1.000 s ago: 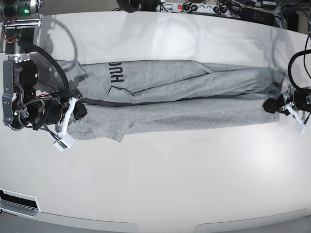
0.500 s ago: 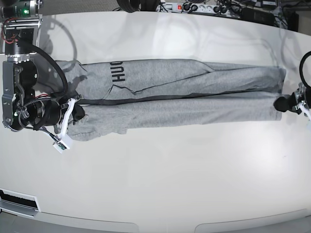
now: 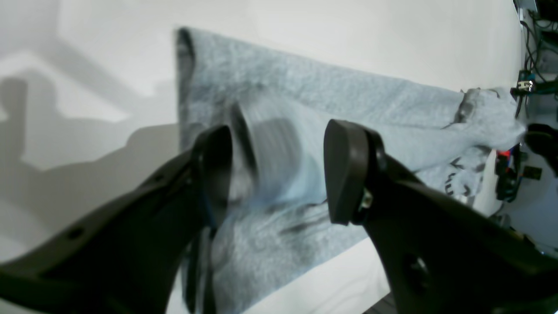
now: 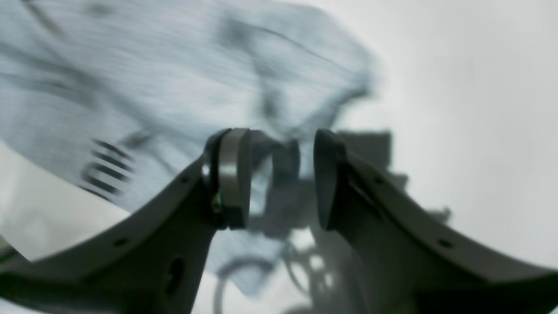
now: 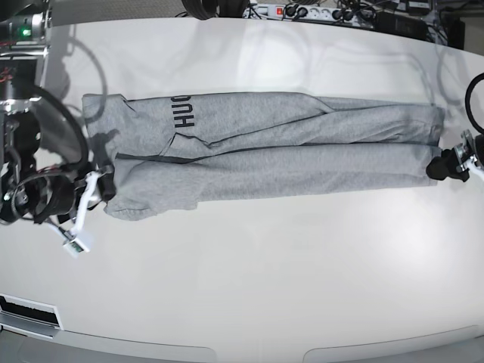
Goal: Layout the t-shirt on the table in an organized manner, then fold the t-shirt properly
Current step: 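Fold the hem over toward the collar with both grippers and release, then grasp the folded shirt's ends with both grippers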
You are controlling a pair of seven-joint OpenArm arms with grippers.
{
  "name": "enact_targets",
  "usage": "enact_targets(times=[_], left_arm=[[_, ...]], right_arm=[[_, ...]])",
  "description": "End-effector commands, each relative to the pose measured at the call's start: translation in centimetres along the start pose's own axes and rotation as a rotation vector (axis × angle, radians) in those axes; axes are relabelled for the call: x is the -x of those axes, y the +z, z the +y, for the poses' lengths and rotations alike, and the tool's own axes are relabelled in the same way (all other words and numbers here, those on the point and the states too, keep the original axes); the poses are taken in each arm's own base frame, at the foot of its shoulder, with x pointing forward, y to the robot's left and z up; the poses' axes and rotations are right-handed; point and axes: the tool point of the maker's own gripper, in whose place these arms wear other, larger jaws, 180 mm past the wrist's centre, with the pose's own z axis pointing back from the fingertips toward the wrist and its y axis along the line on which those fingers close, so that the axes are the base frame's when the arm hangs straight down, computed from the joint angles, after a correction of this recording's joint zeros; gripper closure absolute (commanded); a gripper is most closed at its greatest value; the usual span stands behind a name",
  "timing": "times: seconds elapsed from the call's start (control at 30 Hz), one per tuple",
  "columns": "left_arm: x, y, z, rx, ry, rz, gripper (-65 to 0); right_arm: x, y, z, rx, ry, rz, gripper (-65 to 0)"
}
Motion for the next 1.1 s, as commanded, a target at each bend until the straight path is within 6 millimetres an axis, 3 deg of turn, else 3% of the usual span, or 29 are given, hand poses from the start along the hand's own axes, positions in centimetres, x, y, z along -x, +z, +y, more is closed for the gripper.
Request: enact_targets(times=[0.0,0.1,0.13,0.23,0.4,0.6,0.77,0.87,1.07], left_arm=[[-2.6,1.5,-0.4,0.013,-0.018,-0.068,-34.9],[-3.9,2.3,-0.8,0.044,0.007,-0.126,-34.9],[-4.3,2.5,-0.8,0.051,0.013,-0.144,-34.9],[-5.1,3.2,-0.8,0.054,0.021,-0.179,-34.9],[-6.5,4.5,-0.4,0.047,0.031,-0.246,-34.9],[-6.7,6.4,2.6,-0.061,0.025,-0.321,-34.9],[-4.4,7.1,6.0,-0.197,-0.020,-0.337,-34.9],[-2.9,7.6,7.4,-0.238,-0.025,-0.345,-34.9],[-1.1,7.5,8.2,-0.253,-0.010,-0.340,-34.9]], right_arm=[[-2.8,1.9,-1.0,0.014,0.020,-0.084,-25.4],[-4.7,3.2,-0.2,-0.067,0.007,-0.174,-24.8],[-5.4,3.4,0.5,-0.109,-0.004,-0.212,-21.7],[-6.0,3.0,2.8,-0.207,-0.010,-0.301,0.0],[-4.2,-0.9,3.9,-0.126,-0.037,-0.327,0.0],[0.0,-4.8,5.2,-0.034,-0.008,-0.256,0.0],[2.8,-5.5,5.4,0.001,-0.027,-0.214,0.0],[3.4,-5.7,5.9,-0.006,-0.033,-0.211,0.0],[4.4,-6.2,6.0,-0.015,-0.050,-0.188,0.0]])
